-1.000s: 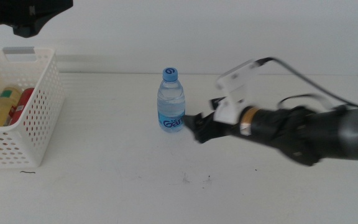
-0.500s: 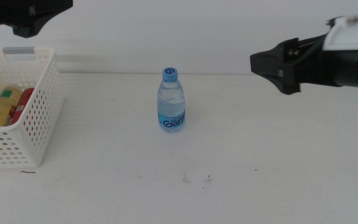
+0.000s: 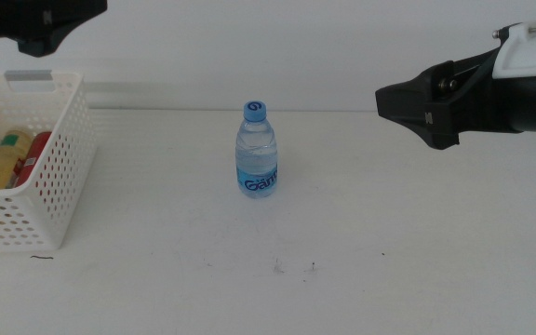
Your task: Use arms to grab the bottles and put them into the dustbin to the left of the table.
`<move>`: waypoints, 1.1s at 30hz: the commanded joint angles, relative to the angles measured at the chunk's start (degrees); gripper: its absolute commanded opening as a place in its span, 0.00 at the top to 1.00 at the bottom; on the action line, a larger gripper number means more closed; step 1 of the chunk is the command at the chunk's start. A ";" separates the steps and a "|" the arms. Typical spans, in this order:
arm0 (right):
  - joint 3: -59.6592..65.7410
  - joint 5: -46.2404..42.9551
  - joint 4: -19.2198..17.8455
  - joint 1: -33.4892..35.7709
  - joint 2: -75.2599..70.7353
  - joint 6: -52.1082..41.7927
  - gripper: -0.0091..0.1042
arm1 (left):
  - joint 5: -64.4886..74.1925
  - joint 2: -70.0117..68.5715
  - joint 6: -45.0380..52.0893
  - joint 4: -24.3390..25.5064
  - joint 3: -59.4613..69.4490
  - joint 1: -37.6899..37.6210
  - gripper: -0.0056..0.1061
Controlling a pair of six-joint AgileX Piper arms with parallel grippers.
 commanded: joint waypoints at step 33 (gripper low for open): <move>-0.50 0.05 -0.10 0.12 -0.30 -0.33 0.20 | -60.74 0.42 -40.28 35.79 51.95 -24.77 0.11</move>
